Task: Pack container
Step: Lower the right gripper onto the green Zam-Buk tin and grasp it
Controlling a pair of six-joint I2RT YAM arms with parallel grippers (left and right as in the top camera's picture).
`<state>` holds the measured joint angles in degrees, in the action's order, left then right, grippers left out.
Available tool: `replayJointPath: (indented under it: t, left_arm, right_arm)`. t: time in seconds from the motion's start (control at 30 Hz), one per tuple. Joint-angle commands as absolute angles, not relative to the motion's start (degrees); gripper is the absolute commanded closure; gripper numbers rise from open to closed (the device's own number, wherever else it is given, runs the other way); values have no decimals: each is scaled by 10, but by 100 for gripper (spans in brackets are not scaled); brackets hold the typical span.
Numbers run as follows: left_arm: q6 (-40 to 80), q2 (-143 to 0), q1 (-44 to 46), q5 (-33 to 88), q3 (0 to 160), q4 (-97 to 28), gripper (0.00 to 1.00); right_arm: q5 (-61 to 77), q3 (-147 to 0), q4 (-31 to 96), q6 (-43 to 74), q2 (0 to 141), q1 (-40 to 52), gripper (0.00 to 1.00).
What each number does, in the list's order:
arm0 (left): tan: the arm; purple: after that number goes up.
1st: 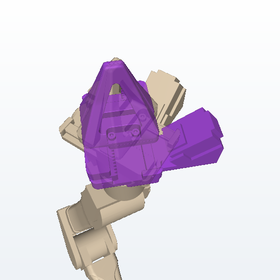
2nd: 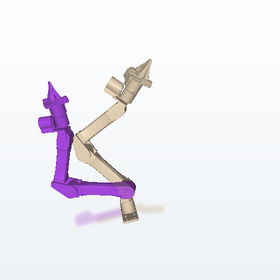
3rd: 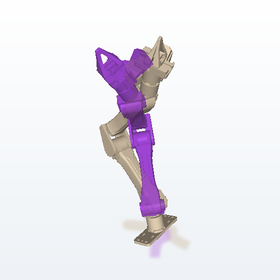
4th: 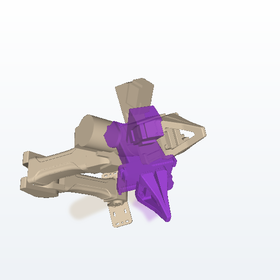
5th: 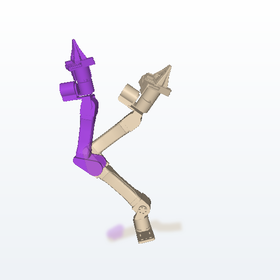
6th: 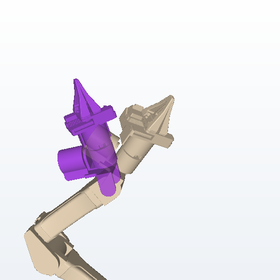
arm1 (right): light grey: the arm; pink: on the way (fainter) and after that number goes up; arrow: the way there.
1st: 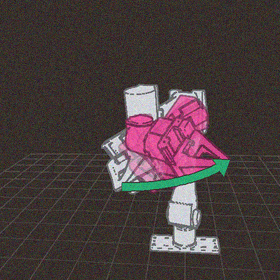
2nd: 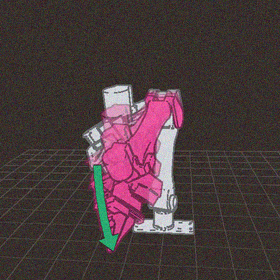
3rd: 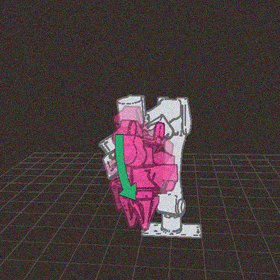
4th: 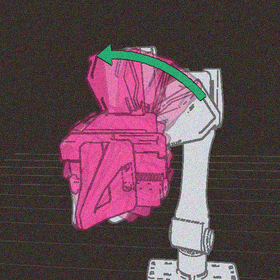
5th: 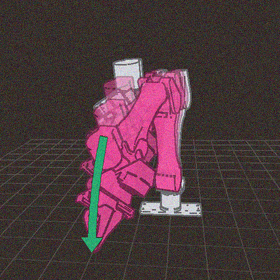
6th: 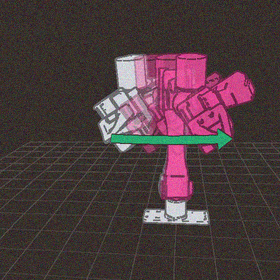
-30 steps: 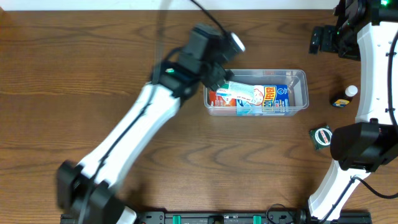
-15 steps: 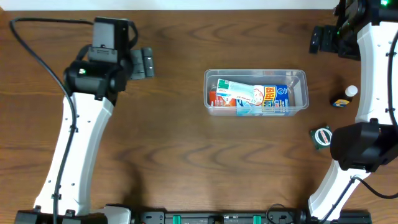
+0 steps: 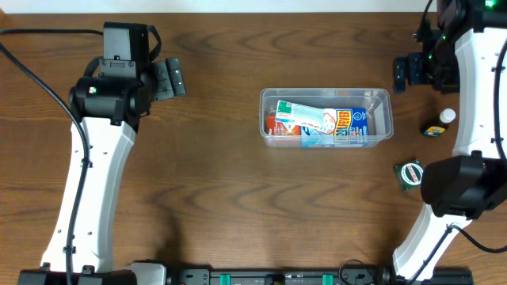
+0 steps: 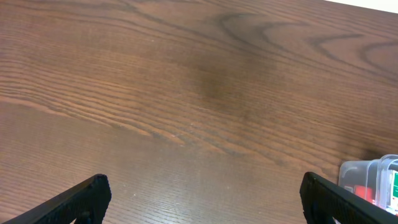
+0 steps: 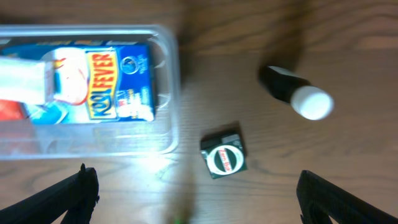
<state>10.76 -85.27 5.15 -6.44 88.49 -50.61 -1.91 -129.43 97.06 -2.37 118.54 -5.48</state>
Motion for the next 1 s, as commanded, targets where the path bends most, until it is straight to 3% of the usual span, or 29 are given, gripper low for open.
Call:
replayJointPath:
  t: [0.0,0.23,0.57,0.97]
  left_arm:
    - [117,-854,50,-71,885,-507,2]
    - [117,-854,50,-71,885,-507,2]
    - [117,-854,50,-71,885,-507,2]
    - [117,-854,50,-71,885,-507,2]
  right_arm:
    - [41,-1264,973,-75,1171,-56,1]
    - [14,-1112,961,-81,1089,-59,1]
    - [25,-746,772,-39,842,-133,1]
    - [32,-673,632,-232,859,-171,1]
